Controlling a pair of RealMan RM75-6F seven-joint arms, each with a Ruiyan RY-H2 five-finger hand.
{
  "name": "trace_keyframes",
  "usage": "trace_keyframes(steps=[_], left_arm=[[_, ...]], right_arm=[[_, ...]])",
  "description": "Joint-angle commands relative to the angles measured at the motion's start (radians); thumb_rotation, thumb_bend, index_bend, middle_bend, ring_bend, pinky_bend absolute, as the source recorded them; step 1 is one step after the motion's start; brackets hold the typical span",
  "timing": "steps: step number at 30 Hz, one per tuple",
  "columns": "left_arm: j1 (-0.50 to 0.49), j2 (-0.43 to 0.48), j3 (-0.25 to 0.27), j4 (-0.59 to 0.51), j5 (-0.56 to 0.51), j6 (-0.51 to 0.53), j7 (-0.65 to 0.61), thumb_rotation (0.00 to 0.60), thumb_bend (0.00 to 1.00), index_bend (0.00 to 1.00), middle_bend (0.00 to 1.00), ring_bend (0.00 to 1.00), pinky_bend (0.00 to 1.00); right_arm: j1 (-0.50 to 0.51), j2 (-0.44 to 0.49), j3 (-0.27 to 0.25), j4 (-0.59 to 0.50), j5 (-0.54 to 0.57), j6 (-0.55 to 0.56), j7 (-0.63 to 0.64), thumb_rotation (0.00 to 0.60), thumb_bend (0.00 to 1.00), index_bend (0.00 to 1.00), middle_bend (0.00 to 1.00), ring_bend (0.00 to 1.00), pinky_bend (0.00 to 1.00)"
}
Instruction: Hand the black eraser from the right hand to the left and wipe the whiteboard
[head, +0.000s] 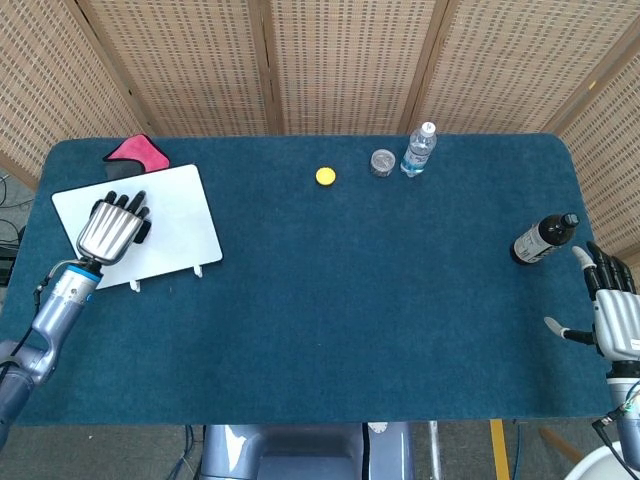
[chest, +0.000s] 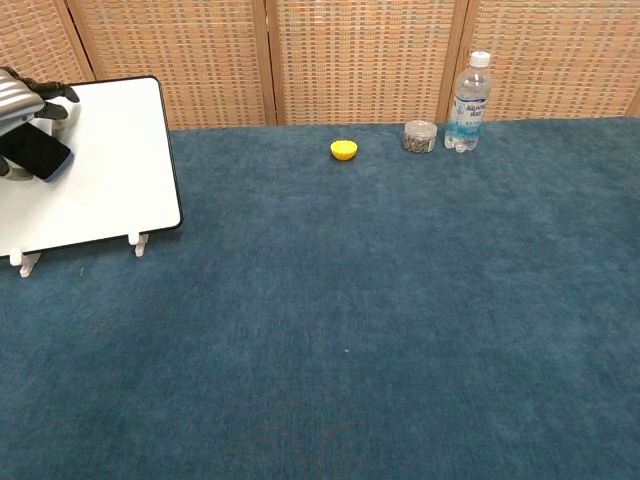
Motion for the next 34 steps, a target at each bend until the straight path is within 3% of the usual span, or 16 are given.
trace_keyframes(steps=[1, 10, 15, 19, 21, 23, 26, 29, 34], left_arm=[[0.006, 0.009, 0.022, -0.004, 0.02, 0.018, 0.0, 0.6, 0.0, 0.0, 0.0, 0.0, 0.06], [0.031, 0.046, 0.034, -0.068, 0.035, 0.094, -0.012, 0.6, 0.0, 0.0, 0.0, 0.0, 0.02], [0.073, 0.106, 0.029, -0.192, 0.039, 0.204, -0.086, 0.6, 0.0, 0.0, 0.0, 0.0, 0.01], [0.138, 0.199, 0.007, -0.41, 0.002, 0.277, -0.165, 0.6, 0.0, 0.0, 0.0, 0.0, 0.0], [0.184, 0.274, -0.003, -0.571, -0.037, 0.292, -0.156, 0.6, 0.0, 0.0, 0.0, 0.0, 0.0], [0.294, 0.393, -0.024, -0.861, -0.15, 0.337, -0.103, 0.6, 0.0, 0.0, 0.0, 0.0, 0.0], [0.365, 0.49, -0.018, -1.117, -0.225, 0.349, -0.018, 0.6, 0.0, 0.0, 0.0, 0.0, 0.0], [0.412, 0.508, -0.007, -1.227, -0.273, 0.356, 0.03, 0.6, 0.0, 0.0, 0.0, 0.0, 0.0], [0.447, 0.474, 0.012, -1.241, -0.258, 0.367, 0.055, 0.6, 0.0, 0.0, 0.0, 0.0, 0.0]], right_arm=[[0.0, 0.002, 0.0, -0.001, 0.0, -0.003, 0.002, 0.6, 0.0, 0.0, 0.0, 0.0, 0.02], [0.0, 0.008, -0.006, -0.01, -0.012, -0.004, 0.001, 0.6, 0.0, 0.0, 0.0, 0.0, 0.02], [-0.005, 0.016, -0.01, -0.023, -0.026, 0.006, 0.001, 0.6, 0.0, 0.0, 0.0, 0.0, 0.02], [-0.012, 0.02, -0.015, -0.034, -0.036, 0.021, -0.009, 0.6, 0.0, 0.0, 0.0, 0.0, 0.02], [-0.018, 0.021, -0.018, -0.039, -0.04, 0.031, -0.023, 0.6, 0.0, 0.0, 0.0, 0.0, 0.01], [-0.03, 0.013, -0.021, -0.044, -0.052, 0.067, -0.073, 0.6, 0.0, 0.0, 0.0, 0.0, 0.0], [-0.04, 0.003, -0.021, -0.061, -0.052, 0.093, -0.116, 0.6, 0.0, 0.0, 0.0, 0.0, 0.0], [-0.046, 0.007, -0.024, -0.081, -0.053, 0.098, -0.134, 0.6, 0.0, 0.0, 0.0, 0.0, 0.0], [-0.053, 0.013, -0.026, -0.099, -0.05, 0.104, -0.147, 0.6, 0.0, 0.0, 0.0, 0.0, 0.0]])
